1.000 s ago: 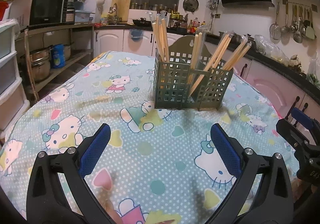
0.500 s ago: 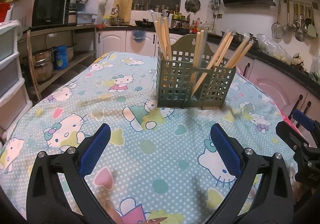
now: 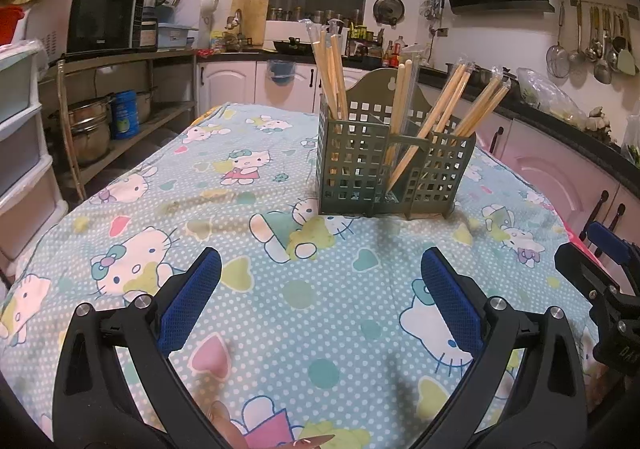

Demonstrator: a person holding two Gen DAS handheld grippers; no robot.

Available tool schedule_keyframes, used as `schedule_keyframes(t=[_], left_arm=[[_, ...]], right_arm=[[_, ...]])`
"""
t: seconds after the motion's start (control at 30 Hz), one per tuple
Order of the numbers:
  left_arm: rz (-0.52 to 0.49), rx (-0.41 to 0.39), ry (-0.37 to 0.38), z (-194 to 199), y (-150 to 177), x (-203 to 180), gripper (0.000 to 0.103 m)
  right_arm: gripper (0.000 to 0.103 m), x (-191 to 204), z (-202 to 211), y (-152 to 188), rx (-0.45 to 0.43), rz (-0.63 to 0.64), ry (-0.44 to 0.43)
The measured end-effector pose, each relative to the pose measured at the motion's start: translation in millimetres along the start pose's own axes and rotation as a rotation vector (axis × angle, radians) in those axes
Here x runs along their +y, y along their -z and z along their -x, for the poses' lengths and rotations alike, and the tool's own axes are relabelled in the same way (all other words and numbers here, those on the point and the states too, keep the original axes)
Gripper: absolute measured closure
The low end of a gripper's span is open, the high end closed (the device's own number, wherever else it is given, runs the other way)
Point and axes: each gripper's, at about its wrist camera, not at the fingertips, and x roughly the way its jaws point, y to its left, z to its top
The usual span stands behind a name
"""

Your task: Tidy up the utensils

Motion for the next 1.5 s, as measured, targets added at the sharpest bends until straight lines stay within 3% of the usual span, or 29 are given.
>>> schedule_keyframes(t=[1.5], left_arm=[[0.004,0.000,-0.002,0.4,0.0,1.8,0.011]], right_arm=[[0.007,-0.7,-4.5,4.5,0.007,-0.007,0.001]])
